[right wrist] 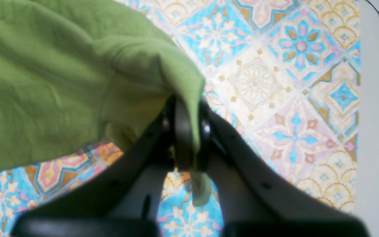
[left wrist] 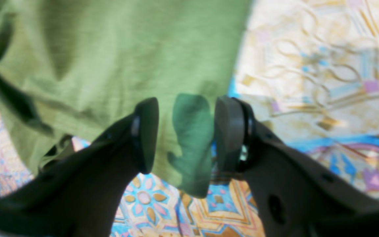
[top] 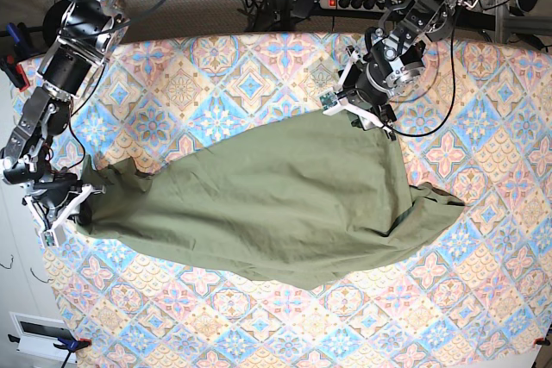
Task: Layout the t-shirt on the table in an organized manner, then fold the t-shirt properly
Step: 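Move the left gripper to the t-shirt corner and grasp it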
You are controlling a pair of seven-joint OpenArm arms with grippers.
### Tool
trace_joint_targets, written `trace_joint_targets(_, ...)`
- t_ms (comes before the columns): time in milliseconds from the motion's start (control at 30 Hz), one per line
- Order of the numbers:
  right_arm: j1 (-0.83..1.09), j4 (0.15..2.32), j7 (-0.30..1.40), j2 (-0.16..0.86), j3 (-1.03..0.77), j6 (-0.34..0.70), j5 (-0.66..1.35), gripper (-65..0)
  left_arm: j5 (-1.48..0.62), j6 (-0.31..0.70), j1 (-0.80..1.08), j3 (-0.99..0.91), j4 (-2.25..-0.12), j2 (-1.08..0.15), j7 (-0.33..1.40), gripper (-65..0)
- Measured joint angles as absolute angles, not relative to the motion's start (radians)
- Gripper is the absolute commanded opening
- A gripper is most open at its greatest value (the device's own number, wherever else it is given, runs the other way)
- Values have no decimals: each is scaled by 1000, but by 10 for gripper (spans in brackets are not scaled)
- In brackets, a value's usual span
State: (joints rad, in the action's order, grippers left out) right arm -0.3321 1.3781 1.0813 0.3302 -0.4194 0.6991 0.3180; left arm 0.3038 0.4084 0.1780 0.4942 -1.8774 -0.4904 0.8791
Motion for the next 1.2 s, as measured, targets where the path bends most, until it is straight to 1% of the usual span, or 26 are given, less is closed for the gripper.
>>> trace_joint_targets(100, -332, 1378, 1081, 330, -419, 699, 321, -643, 307, 408, 178, 496, -1877, -497, 878, -390)
trace_joint_targets(267, -332, 1378, 1082, 331, -419, 699, 318, -643, 306, 408, 178, 546, -1874, -568, 894, -391)
trace_joint_targets(433, -332, 1378, 1081, 331, -419, 699, 318, -643, 304, 406, 191, 543, -1874, -563, 883, -391)
trace_joint_targets(700, -332, 1378, 1082, 330, -419, 699, 320, -643, 273, 401, 181, 534, -1797, -562, 830, -392)
trace_joint_targets(933, -332, 1378, 1081, 330, -419, 699, 319, -643, 271, 401, 181, 532, -1794, -566, 822, -393)
trace_joint_targets(1133, -332, 1378, 1081, 330, -419, 699, 318, -643, 235, 417, 183, 478, -1786, -562, 799, -394)
trace_joint_targets(1200, -332, 1378, 1081, 330, -419, 699, 318, -643, 235, 416, 184, 478, -1786, -569, 793, -415)
